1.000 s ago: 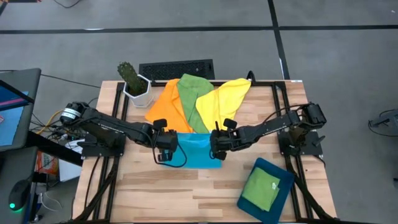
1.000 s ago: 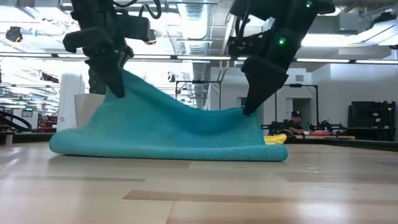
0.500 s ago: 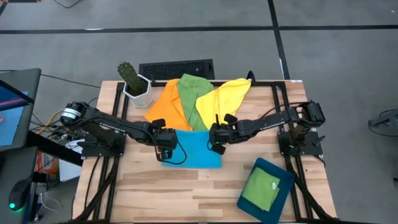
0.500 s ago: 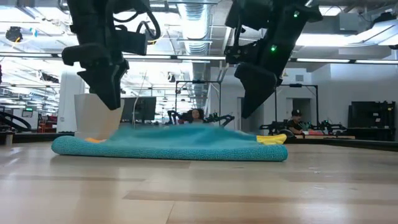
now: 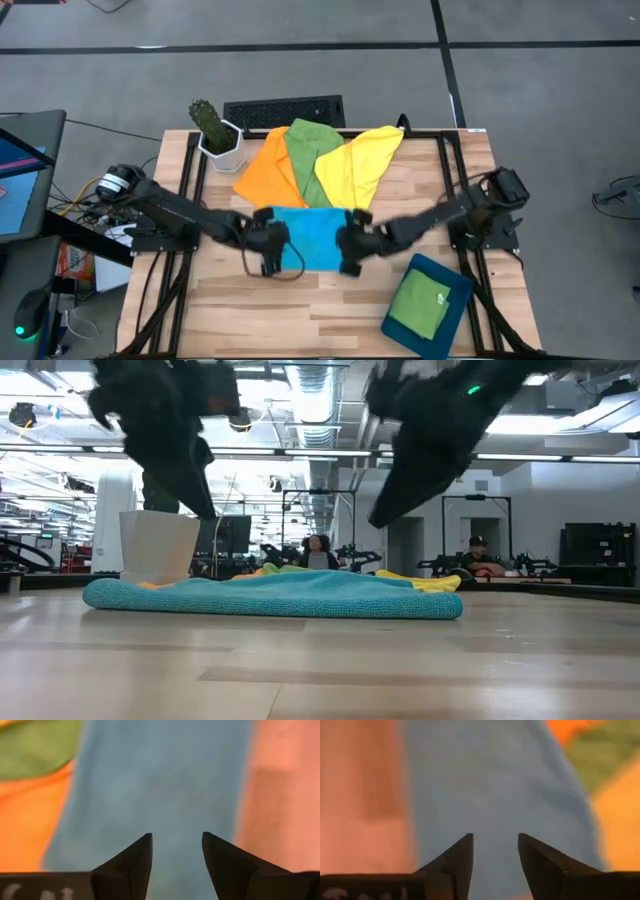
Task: Fold microfiber towels
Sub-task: Fold the blue microfiber towel
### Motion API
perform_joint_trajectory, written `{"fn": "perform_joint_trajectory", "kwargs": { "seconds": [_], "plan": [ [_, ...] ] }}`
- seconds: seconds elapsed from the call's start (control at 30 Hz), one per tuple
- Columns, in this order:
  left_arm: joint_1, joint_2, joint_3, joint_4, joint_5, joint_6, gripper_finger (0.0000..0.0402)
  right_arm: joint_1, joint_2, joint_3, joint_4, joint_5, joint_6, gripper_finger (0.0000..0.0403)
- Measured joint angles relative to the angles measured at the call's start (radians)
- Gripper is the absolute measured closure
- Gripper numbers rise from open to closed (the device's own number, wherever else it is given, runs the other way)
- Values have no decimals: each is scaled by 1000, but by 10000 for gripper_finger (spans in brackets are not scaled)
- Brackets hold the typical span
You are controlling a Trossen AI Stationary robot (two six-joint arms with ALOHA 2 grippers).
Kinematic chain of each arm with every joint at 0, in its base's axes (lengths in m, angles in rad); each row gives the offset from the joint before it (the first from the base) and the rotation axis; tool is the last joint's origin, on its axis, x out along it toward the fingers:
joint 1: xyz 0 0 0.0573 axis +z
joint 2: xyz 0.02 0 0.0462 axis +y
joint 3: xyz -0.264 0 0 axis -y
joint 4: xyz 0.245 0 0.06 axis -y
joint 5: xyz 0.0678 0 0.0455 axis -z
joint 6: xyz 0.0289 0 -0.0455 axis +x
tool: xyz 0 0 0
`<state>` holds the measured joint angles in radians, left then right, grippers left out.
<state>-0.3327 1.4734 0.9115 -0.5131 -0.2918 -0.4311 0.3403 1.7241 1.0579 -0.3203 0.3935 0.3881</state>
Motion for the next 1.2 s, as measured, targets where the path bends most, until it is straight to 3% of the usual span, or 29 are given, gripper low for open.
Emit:
{"fn": "perform_joint_trajectory", "kwargs": {
  "seconds": [0.13, 0.2, 0.3, 0.57, 0.9, 1.2],
  "plan": [
    [-135, 0, -112, 221, -124, -70, 248, 134, 2, -124, 278, 164, 52, 262],
    [-185, 0, -173, 289, -241, -116, 267, 156, 2, -162, 330, 234, 94, 287],
    [-220, 0, -253, 330, -359, -215, 304, 152, 2, -188, 343, 260, 156, 327],
    [-279, 0, -400, 468, -307, -425, 394, 141, 85, -214, 391, 180, 207, 394],
    [-366, 6, -403, 425, -312, -534, 401, 127, 205, -210, 451, 140, 293, 368],
    [-370, 78, -402, 447, -281, -570, 400, 142, 109, -218, 412, 104, 184, 384]
  ]
}}
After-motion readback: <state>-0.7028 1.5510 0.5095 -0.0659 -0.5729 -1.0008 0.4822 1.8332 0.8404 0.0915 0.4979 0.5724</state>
